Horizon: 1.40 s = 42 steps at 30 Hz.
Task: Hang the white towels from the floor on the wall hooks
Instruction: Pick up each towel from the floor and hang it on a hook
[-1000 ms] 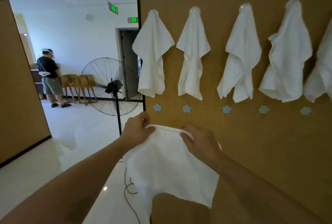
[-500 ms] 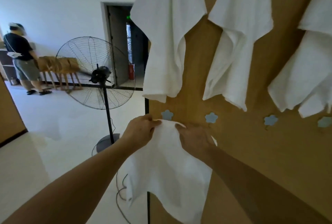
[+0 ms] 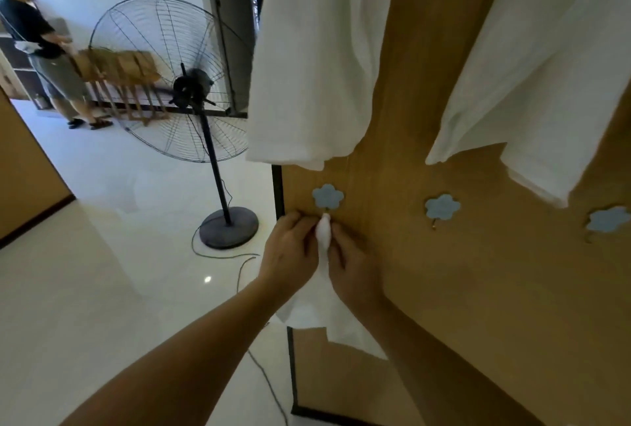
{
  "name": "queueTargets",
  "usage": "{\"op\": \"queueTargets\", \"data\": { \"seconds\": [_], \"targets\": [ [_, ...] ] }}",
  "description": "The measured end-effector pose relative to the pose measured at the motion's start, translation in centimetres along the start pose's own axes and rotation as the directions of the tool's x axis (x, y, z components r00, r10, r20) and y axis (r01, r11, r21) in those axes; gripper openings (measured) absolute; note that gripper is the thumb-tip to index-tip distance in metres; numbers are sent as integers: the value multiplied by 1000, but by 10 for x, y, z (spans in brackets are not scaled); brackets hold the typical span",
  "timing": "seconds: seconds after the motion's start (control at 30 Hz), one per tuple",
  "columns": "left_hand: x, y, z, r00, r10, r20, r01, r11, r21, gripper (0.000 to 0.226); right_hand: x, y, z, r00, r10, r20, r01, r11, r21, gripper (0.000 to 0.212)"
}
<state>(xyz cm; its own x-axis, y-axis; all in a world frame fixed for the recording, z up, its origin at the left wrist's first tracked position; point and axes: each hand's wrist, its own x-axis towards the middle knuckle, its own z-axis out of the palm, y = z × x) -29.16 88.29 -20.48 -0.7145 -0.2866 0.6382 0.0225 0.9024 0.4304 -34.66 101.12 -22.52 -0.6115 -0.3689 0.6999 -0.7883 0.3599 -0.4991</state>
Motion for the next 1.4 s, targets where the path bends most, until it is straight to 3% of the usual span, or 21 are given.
{"op": "queueTargets", "data": {
  "seconds": [0.1,0.2,0.3,0.47,0.53,0.67,0.73,0.8,0.83,0.87,0.93,1.0,1.17,1.27,1.4],
  "targets": [
    [-14,2,8,994,-5,-111,15,996,86,24,-8,11,6,982,-161,-102,132,960,-246,36],
    [-23,1,10,992,-40,-118,59,984,168,34,-12,13,4,976,-169,-137,117,939,-325,34],
    [-29,0,12,998,-62,9,60,992,112,42,-16,10,4,989,-1,-149,-13,995,-97,25],
    [-57,-4,34,921,-349,174,369,924,-98,27,-31,-2,11,943,332,4,-328,930,167,19],
    [-70,-11,44,942,-286,174,305,948,-88,32,-40,-3,18,890,453,57,-456,877,151,21],
    [-82,-35,53,955,-236,180,264,953,-151,26,-59,-14,39,841,541,-17,-532,831,165,24],
    [-79,-44,53,929,-236,284,302,928,-219,25,-67,-22,49,744,668,5,-645,717,265,28],
    [-68,-50,49,890,-206,407,344,889,-301,20,-71,-29,54,557,817,148,-793,470,388,25],
    [-63,-53,46,871,-181,457,354,877,-326,18,-72,-31,54,489,846,213,-836,384,392,35],
    [-59,-58,42,849,-147,508,356,869,-343,19,-72,-33,53,469,852,233,-856,374,356,48],
    [-55,-67,36,795,-55,603,326,879,-349,24,-72,-40,50,471,872,131,-845,404,349,51],
    [-51,-74,28,782,27,622,221,922,-317,27,-76,-48,43,464,886,13,-833,432,345,31],
    [-46,-74,0,870,149,470,-28,966,-256,20,-96,-79,21,386,921,51,-889,356,287,23],
    [-50,-58,-18,890,205,407,-102,960,-261,20,-109,-98,3,384,923,0,-898,373,233,27],
    [-67,-12,-35,845,330,421,-180,916,-357,20,-137,-128,-33,403,910,-93,-898,413,151,43]
  ]
}}
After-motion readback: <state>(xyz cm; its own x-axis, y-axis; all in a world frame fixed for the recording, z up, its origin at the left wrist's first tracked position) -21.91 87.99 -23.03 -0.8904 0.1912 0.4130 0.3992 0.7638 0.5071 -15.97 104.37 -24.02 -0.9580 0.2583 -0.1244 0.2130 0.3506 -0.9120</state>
